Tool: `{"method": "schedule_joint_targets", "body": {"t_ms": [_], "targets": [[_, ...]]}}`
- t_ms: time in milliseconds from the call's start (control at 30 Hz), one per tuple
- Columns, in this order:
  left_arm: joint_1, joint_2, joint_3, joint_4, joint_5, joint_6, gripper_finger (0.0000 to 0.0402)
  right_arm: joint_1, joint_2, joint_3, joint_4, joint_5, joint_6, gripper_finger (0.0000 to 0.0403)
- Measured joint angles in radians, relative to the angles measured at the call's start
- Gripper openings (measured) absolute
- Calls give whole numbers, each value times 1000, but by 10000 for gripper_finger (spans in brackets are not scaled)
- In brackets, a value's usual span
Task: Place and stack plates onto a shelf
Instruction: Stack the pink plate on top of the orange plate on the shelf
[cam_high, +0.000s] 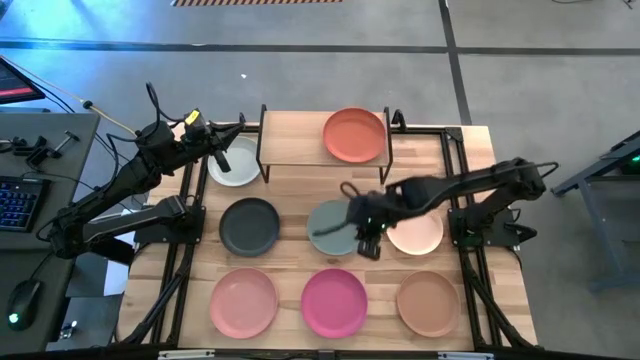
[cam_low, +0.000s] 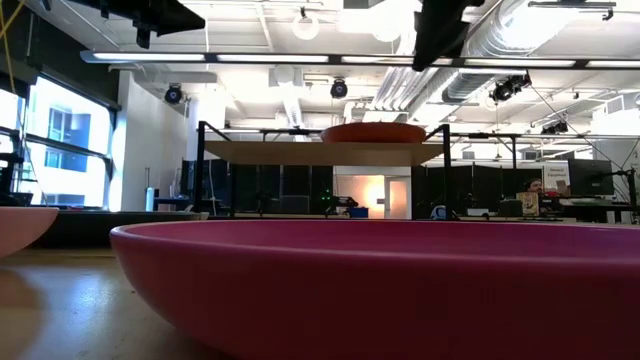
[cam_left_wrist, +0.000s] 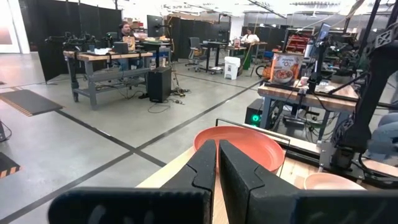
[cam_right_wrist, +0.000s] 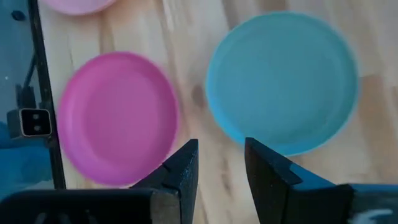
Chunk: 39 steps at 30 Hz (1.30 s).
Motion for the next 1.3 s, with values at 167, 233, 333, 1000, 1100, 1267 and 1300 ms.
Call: {"method": "schedule_joint_targets", "body": {"t_ms": [167,233,333,1000,1100,1267,1300], "targets": [[0,0,0,0,0,0,8,79,71,0,4,7,108,110],[0,0,0,0,0,0,8,107,103,0,7,8,140,110],[0,0,0,0,0,0,8,143,154,0,9,8,183,110],[0,0,0,-1,0,0,8,210,397,0,172,60,256,110],[0,0,0,-1,0,0,8,210,425,0,168,85,276,110],[0,0,0,-1,0,0,8,209,450,0,171,114,280,110],[0,0,0,-1,0,0,8,209,450,0,169,121,279,109]]}}
